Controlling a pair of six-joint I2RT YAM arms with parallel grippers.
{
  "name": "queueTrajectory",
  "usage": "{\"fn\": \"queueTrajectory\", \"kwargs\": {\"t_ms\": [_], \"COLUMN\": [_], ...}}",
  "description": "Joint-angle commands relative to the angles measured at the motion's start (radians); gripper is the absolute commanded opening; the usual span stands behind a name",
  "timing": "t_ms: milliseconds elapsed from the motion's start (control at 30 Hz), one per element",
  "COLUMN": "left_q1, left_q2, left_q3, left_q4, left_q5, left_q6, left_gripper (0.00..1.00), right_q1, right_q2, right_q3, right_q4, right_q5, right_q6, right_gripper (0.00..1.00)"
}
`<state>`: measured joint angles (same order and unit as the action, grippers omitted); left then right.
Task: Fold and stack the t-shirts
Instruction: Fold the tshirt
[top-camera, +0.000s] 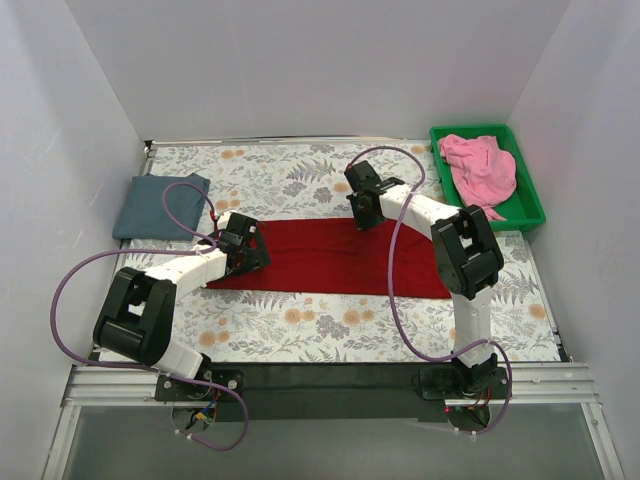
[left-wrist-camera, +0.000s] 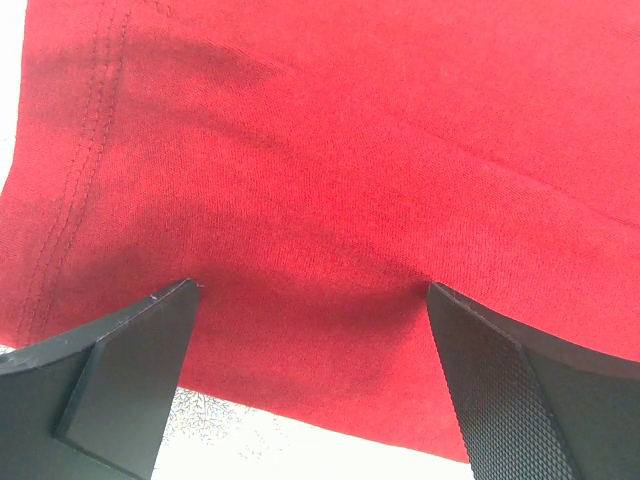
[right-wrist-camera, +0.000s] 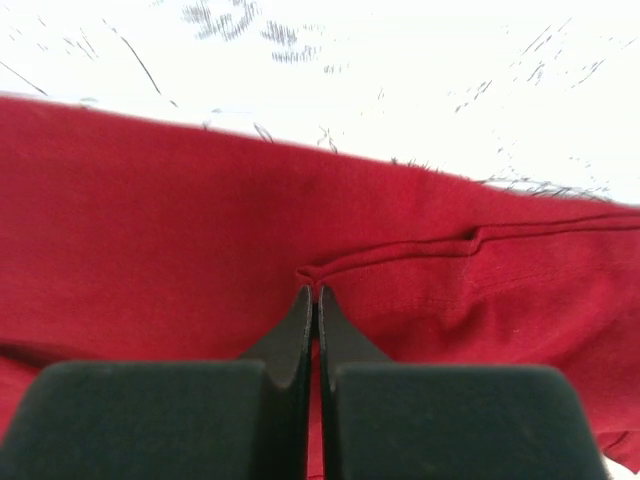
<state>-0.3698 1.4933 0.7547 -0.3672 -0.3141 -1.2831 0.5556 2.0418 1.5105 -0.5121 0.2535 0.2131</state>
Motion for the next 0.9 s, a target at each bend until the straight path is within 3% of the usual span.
{"fn": "queueTrajectory", "kwargs": {"t_ms": [0, 433, 600, 733, 867], "left_q1": [-0.003, -0.003, -0.001, -0.003, -0.001], "left_q2": [0.004, 0.018, 0.021, 0.022, 0.019], "left_q3": [0.014, 0.020, 0.021, 0.020, 0.020], "left_q4": [-0.029, -0.041, -0.041, -0.042, -0.045], "left_q5": [-0.005, -0.008, -0.005, -0.006, -0.010], "left_q6": [-0.009, -0.013, -0.013, -0.015, -0.019], "left_gripper": [0.91, 0.91, 0.91, 0.91, 0.91], "right_q1": [-0.006, -0.036, -0.033, -0.033, -0.060], "right_q2": [-0.045, 0.006, 0.026, 0.017, -0.086], "right_q3": [0.083, 0.152, 0.171, 0.154, 0.062], "right_q4": [0.004, 0.004, 0.029, 0.043, 0.053], "right_q5": [0.032, 0.032, -0.048, -0.118, -0.077], "right_q6": [0.017, 0.089, 0.097, 0.082, 0.049], "right_gripper": [0.01, 0.01, 0.02, 0.26, 0.37]}}
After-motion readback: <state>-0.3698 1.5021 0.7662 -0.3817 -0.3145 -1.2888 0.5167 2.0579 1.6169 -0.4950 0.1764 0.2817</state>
